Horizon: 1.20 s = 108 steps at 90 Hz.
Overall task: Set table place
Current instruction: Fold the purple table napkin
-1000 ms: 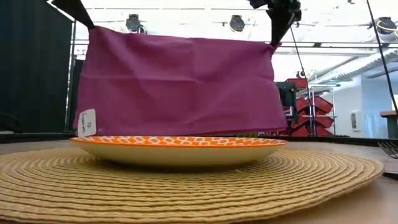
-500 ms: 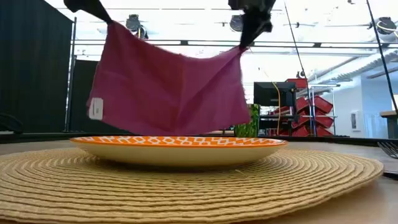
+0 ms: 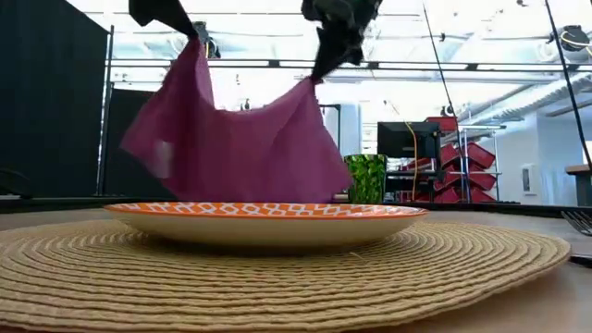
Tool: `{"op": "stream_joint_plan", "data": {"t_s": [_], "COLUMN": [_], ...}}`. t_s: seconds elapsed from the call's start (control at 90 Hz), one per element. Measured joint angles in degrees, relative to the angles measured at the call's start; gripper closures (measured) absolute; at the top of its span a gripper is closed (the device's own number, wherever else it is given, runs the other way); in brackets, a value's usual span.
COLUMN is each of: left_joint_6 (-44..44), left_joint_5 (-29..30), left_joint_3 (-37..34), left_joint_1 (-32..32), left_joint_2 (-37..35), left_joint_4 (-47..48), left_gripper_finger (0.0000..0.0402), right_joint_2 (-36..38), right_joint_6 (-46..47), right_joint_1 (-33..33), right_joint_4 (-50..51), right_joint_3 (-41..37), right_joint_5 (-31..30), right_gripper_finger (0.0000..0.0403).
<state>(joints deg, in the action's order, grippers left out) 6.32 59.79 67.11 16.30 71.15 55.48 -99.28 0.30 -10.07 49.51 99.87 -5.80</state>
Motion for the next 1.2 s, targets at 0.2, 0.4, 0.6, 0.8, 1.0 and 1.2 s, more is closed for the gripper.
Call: {"op": "stream_joint_plan", "data": {"t_s": [0.2,0.4,0.6,0.8,1.0,1.2], "left_joint_6": [-10.8,-16.1,-18.7,-21.2,-23.2,-23.4], "left_joint_5": [-4.9,-7.7,-9.9,-10.9,-12.4,-12.6], "left_joint_3": [0.0,0.0,0.0,0.0,0.0,0.0], "left_joint_1": [-2.3,-3.9,-5.5,-5.5,-5.7,-6.6], "left_joint_2": [2.8,7.6,10.5,10.4,10.4,10.4], "left_joint_4": [-12.6,-18.3,-21.0,-24.7,-26.8,-27.7], "left_gripper_finger": [0.0402,0.0402,0.0402,0.0402,0.0402,0.0401], "right_joint_2": [-0.9,-2.1,-4.6,-5.8,-5.8,-5.8], "right_joint_6": [-1.2,-1.4,-1.7,-2.7,-3.2,-2.9], "right_joint_1": [0.9,1.6,2.2,2.3,2.1,2.1], "right_joint_4": [0.6,1.9,0.2,-2.3,-4.5,-4.8], "right_joint_3": [5.2,5.5,5.5,5.5,5.5,5.5], "right_joint_5": [0.0,0.2,3.7,4.6,5.2,6.0], "right_gripper_finger": [0.0403,0.0403,0.0403,0.0403,0.0403,0.0403]}}
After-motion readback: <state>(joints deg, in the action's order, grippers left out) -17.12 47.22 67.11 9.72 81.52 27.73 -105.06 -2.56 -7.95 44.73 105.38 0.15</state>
